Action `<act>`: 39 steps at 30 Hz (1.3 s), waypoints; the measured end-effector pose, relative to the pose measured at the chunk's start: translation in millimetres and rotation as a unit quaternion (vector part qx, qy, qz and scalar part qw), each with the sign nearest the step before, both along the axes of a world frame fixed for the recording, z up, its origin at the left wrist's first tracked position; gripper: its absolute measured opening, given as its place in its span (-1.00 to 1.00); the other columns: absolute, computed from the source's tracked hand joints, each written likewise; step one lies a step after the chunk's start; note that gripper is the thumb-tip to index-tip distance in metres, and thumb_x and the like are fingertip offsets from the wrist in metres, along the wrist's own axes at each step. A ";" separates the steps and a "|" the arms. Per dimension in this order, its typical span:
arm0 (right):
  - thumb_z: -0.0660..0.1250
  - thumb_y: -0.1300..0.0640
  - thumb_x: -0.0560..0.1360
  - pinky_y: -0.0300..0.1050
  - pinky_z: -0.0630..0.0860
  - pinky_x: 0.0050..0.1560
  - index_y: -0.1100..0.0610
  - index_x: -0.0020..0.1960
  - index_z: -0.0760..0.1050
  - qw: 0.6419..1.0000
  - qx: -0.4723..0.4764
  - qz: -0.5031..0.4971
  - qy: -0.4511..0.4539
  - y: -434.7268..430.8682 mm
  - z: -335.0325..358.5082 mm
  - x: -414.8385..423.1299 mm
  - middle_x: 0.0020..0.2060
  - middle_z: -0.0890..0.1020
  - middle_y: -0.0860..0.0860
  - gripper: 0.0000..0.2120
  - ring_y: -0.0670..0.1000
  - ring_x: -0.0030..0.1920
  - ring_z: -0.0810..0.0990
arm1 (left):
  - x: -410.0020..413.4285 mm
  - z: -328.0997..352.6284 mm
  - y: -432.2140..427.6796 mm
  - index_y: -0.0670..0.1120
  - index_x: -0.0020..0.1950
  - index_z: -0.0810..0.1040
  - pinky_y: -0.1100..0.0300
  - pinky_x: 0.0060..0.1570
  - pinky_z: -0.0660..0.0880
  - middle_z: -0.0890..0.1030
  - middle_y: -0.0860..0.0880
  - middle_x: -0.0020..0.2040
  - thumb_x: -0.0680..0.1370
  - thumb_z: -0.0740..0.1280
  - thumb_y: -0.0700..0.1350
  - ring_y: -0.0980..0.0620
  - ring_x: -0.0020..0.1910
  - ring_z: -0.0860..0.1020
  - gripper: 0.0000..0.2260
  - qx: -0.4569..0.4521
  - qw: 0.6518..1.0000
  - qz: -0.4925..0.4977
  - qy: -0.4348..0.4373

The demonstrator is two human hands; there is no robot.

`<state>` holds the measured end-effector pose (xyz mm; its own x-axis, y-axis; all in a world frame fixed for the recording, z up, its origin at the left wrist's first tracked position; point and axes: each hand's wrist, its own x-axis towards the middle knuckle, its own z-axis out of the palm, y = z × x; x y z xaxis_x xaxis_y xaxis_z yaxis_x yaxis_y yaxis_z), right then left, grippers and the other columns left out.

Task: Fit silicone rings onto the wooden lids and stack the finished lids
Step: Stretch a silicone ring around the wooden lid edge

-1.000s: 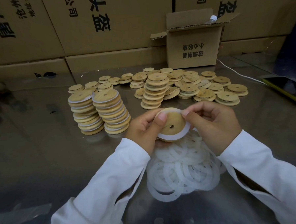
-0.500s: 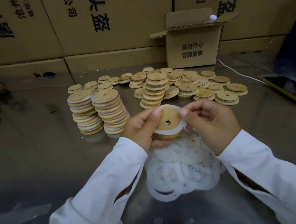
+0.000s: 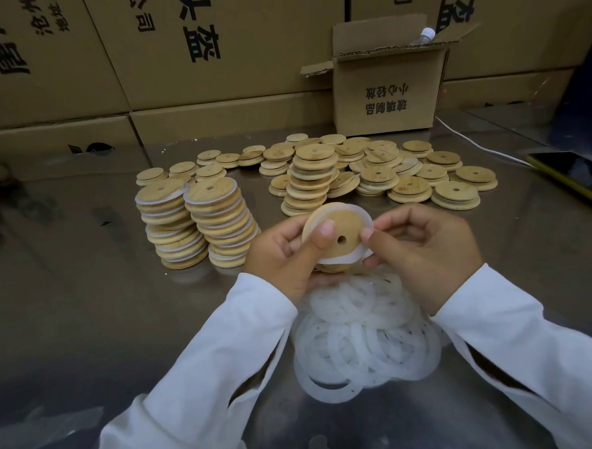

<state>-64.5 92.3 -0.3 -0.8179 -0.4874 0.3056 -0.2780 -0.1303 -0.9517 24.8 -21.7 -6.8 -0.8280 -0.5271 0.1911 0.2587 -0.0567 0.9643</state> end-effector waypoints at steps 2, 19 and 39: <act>0.43 0.28 0.36 -0.34 0.51 -0.39 0.11 -0.32 0.54 1.000 0.002 0.002 -0.019 1.1 0.8 -1.0 -0.49 0.62 -0.05 -0.86 -0.07 -0.49 0.60 | 0.1 -0.3 -0.2 0.01 -0.13 0.65 0.20 -0.35 0.58 0.69 -0.04 -0.23 0.26 0.39 0.01 0.01 -0.20 0.67 -0.78 0.001 1.000 -0.007 0.001; 0.36 0.23 0.43 -0.34 0.48 -0.35 0.06 -0.34 0.54 0.999 0.048 0.005 -0.020 -0.8 3.8 -5.9 -0.55 0.56 -0.10 -0.81 -0.17 -0.53 0.51 | -2.4 -1.7 0.4 0.01 -0.22 0.68 0.19 -0.35 0.59 0.69 -0.10 -0.22 0.34 0.31 0.03 -0.05 -0.23 0.67 -0.81 0.075 0.997 -0.009 -0.017; 0.37 0.23 0.43 -0.39 0.44 -0.42 0.08 -0.33 0.52 0.994 0.096 0.032 0.046 1.8 7.1 1.2 -0.52 0.53 -0.09 -0.83 -0.17 -0.50 0.47 | -1.0 -1.7 -9.3 -0.10 -0.07 0.59 0.17 -0.40 0.58 0.69 -0.09 -0.25 0.39 0.28 -0.04 -0.02 -0.27 0.67 -0.78 0.138 0.990 -0.018 -0.014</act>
